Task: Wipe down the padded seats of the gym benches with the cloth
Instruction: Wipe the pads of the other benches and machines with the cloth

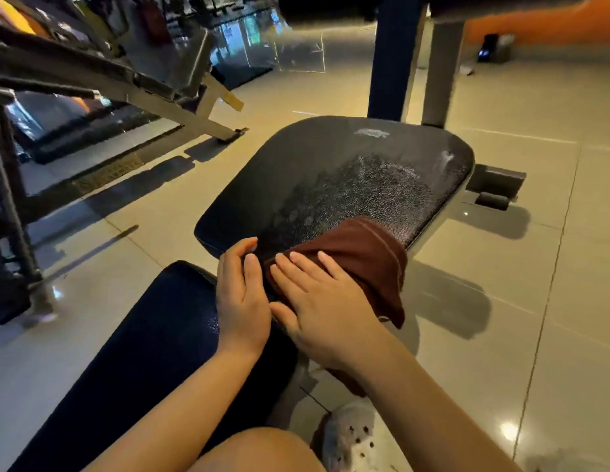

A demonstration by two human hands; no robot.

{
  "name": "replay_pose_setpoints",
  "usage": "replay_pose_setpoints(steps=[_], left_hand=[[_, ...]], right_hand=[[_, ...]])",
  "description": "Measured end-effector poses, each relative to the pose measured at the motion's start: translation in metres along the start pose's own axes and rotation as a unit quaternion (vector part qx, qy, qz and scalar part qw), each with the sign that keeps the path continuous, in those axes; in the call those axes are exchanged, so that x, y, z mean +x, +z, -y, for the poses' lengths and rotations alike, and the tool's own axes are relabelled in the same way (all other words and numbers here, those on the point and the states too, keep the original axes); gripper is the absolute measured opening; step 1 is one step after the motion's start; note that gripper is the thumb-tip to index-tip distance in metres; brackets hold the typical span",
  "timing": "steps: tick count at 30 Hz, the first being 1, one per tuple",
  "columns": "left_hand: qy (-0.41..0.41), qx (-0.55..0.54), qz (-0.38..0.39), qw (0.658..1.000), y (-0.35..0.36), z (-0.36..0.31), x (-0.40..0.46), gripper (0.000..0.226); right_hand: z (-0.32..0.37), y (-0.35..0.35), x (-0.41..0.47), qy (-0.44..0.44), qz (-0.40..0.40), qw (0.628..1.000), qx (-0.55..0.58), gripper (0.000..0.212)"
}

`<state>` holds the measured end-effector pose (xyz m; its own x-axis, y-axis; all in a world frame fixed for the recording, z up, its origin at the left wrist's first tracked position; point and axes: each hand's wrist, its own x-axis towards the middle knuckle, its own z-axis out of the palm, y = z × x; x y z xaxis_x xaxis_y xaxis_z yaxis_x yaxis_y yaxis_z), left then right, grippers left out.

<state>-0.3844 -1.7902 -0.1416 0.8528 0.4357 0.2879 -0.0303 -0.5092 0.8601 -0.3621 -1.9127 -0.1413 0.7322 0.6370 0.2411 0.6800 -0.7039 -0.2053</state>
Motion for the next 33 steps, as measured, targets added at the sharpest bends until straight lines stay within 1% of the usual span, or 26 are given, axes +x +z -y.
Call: replay_pose_setpoints(steps=[1, 2, 3, 4, 6, 7, 9, 11, 13, 15, 16, 20, 22, 23, 25, 26, 27, 29, 31, 33], left_hand=[[-0.005, 0.0, -0.003, 1.0, -0.001, 0.0, -0.001, 0.022], [-0.003, 0.005, -0.001, 1.0, -0.002, 0.001, -0.002, 0.022], [0.01, 0.012, 0.001, 1.0, 0.0, 0.001, -0.002, 0.022], [0.028, 0.022, 0.002, 0.999, 0.003, 0.001, -0.002, 0.024], [0.066, 0.059, 0.0, 0.996, 0.008, 0.001, -0.001, 0.038], [0.08, 0.079, -0.006, 0.994, 0.01, 0.002, -0.001, 0.045], [0.087, 0.094, -0.021, 0.992, 0.014, 0.004, 0.0, 0.049], [0.086, 0.096, -0.033, 0.991, 0.016, 0.005, 0.001, 0.047], [0.088, 0.101, -0.036, 0.99, 0.017, 0.006, 0.001, 0.045], [0.088, 0.1, -0.037, 0.99, 0.019, 0.006, 0.003, 0.043], [0.088, 0.099, -0.039, 0.99, 0.019, 0.005, 0.003, 0.042], [0.086, 0.099, -0.044, 0.99, 0.019, 0.005, 0.002, 0.045], [0.086, 0.104, -0.041, 0.99, 0.019, 0.005, 0.002, 0.047], [0.087, 0.105, -0.041, 0.99, 0.019, 0.005, 0.001, 0.048], [0.085, 0.106, -0.042, 0.99, 0.017, 0.005, 0.001, 0.049], [0.084, 0.103, -0.041, 0.99, 0.017, 0.004, 0.001, 0.05], [0.085, 0.099, -0.038, 0.991, 0.017, 0.005, 0.001, 0.05], [0.093, 0.094, -0.043, 0.99, 0.017, 0.007, -0.002, 0.045], [0.1, 0.091, -0.05, 0.99, 0.017, 0.01, -0.004, 0.04], [0.098, 0.089, -0.06, 0.989, 0.018, 0.01, 0.0, 0.038]], right_hand=[[-0.004, -0.007, 0.006, -0.003, 0.063, 0.998, 0.02, 0.088], [-0.009, -0.01, 0.013, 0.0, 0.1, 0.995, 0.025, 0.092], [-0.018, -0.013, 0.021, 0.007, 0.113, 0.993, 0.02, 0.091], [-0.029, -0.016, 0.032, 0.023, 0.119, 0.993, 0.017, 0.084], [-0.055, -0.021, 0.052, 0.069, 0.121, 0.99, 0.0, 0.067], [-0.066, -0.024, 0.059, 0.095, 0.118, 0.988, -0.011, 0.064], [-0.083, -0.028, 0.061, 0.136, 0.107, 0.984, -0.033, 0.062], [-0.085, -0.029, 0.051, 0.16, 0.086, 0.982, -0.048, 0.062], [-0.073, -0.029, 0.034, 0.172, 0.064, 0.981, -0.067, 0.07], [-0.057, -0.028, 0.023, 0.158, 0.057, 0.983, -0.071, 0.085], [-0.052, -0.026, 0.02, 0.149, 0.061, 0.984, -0.07, 0.089], [-0.042, -0.02, 0.023, 0.131, 0.067, 0.987, -0.07, 0.093], [-0.042, -0.019, 0.023, 0.129, 0.069, 0.987, -0.07, 0.089], [-0.042, -0.022, 0.022, 0.124, 0.075, 0.988, -0.061, 0.084], [-0.046, -0.029, 0.02, 0.101, 0.091, 0.99, -0.035, 0.074], [-0.051, -0.033, 0.018, 0.086, 0.086, 0.992, -0.022, 0.072], [-0.057, -0.037, 0.013, 0.074, 0.068, 0.995, -0.019, 0.07], [-0.07, -0.04, 0.006, 0.054, 0.026, 0.997, -0.05, 0.071], [-0.074, -0.037, -0.002, 0.067, 0.018, 0.995, -0.077, 0.067], [-0.068, -0.032, -0.007, 0.067, -0.001, 0.995, -0.075, 0.059]])
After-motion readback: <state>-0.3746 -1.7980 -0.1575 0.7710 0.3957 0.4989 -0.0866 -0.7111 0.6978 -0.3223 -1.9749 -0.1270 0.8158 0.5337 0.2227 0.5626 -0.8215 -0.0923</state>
